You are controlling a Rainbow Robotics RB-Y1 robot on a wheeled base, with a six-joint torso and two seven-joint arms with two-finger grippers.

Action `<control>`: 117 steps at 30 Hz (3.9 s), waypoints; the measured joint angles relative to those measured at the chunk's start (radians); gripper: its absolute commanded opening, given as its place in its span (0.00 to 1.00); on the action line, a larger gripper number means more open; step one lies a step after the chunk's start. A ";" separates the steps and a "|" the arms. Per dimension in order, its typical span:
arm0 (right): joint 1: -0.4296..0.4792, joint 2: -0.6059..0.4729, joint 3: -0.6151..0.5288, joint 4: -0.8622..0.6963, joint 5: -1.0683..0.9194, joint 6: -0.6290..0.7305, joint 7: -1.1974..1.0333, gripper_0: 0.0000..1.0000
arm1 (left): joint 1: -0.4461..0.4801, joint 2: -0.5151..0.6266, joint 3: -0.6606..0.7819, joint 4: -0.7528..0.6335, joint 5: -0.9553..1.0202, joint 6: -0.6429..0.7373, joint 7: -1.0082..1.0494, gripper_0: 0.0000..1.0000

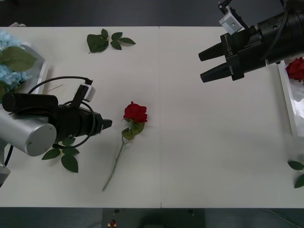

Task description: Put the red flowers into the right box and the blue flowers into the left box

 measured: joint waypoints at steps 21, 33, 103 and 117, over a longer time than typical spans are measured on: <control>0.000 -0.003 0.049 0.000 0.000 -0.018 0.000 0.78 | -0.148 -0.157 -0.128 0.255 0.022 -0.060 -0.305 1.00; 0.000 -0.046 0.049 -0.004 0.000 -0.020 0.000 0.78 | -0.143 -0.153 -0.187 0.255 0.022 -0.060 -0.326 1.00; 0.486 0.045 -0.159 -0.057 -0.252 -0.071 0.000 0.78 | -0.166 -0.269 0.192 0.116 0.943 -0.313 -0.327 0.00; 0.639 0.353 -0.365 -0.063 -0.084 -0.093 0.000 0.79 | -0.219 -0.513 0.220 0.203 0.730 -0.315 -0.327 0.00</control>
